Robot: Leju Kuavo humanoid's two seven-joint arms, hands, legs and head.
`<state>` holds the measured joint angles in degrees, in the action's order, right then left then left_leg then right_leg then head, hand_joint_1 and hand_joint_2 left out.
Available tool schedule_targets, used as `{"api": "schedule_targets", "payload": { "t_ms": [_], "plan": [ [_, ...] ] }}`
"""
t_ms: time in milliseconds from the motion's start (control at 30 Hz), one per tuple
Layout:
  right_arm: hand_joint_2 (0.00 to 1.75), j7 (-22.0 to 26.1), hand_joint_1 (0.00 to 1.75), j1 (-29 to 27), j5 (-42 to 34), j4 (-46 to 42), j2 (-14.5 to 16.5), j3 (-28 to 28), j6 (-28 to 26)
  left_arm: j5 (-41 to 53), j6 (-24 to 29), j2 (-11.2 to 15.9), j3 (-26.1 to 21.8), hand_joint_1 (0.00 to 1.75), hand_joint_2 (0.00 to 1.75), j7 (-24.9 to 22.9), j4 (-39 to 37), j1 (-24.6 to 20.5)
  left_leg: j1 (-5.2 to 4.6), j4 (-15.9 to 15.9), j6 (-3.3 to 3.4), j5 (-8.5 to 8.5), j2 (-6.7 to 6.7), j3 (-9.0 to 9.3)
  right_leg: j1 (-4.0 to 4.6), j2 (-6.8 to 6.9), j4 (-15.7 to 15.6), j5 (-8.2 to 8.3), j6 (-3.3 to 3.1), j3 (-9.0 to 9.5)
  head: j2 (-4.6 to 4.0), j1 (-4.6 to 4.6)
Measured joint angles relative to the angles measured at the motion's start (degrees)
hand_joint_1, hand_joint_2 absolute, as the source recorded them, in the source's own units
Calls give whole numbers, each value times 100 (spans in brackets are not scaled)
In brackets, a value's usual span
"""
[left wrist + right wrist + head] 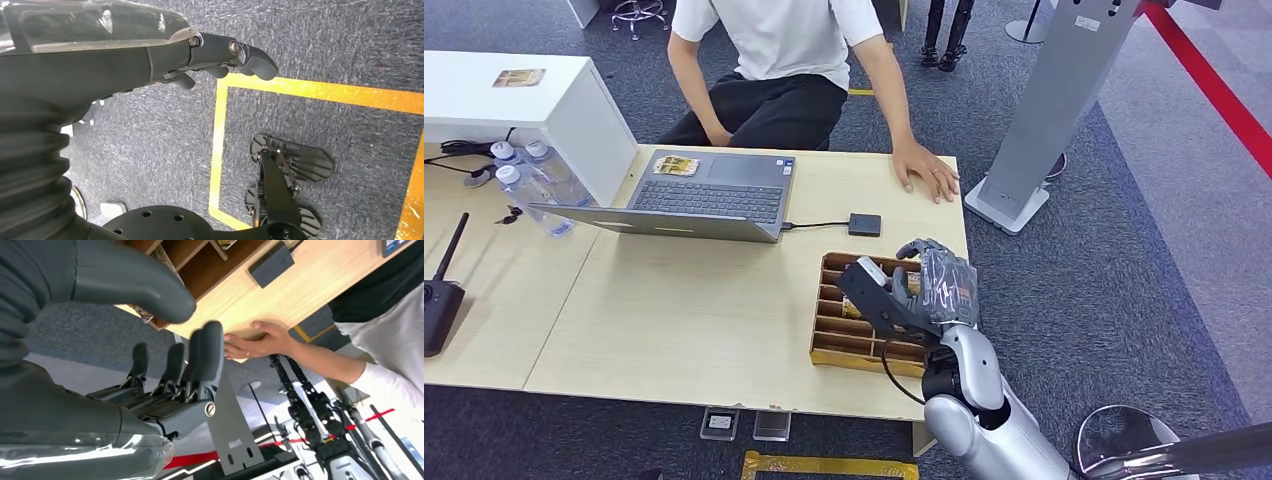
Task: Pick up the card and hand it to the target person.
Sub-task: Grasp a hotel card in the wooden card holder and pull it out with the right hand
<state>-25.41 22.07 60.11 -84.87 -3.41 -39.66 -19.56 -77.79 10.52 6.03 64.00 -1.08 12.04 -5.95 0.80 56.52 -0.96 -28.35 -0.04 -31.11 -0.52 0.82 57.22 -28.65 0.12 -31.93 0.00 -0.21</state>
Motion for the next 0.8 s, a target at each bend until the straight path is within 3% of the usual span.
{"api": "schedule_targets", "payload": {
  "t_ms": [367,600,800],
  "plan": [
    [175,-129,132,21,-77,251,26,-55,-94,15,-9,0,0,0,175,-4,0,0,0,0,0,0,0,1,0,0,0,0,0,0,0,-2],
    [175,-156,100,22,-131,394,26,-75,-111,18,-10,0,2,0,175,-4,0,0,0,0,0,0,0,1,0,0,0,0,0,-1,0,-1],
    [175,-191,93,47,-135,567,25,-100,-131,18,-10,0,2,0,175,-6,0,0,0,0,0,0,0,1,0,0,0,0,0,-1,0,-2]
  ]
}}
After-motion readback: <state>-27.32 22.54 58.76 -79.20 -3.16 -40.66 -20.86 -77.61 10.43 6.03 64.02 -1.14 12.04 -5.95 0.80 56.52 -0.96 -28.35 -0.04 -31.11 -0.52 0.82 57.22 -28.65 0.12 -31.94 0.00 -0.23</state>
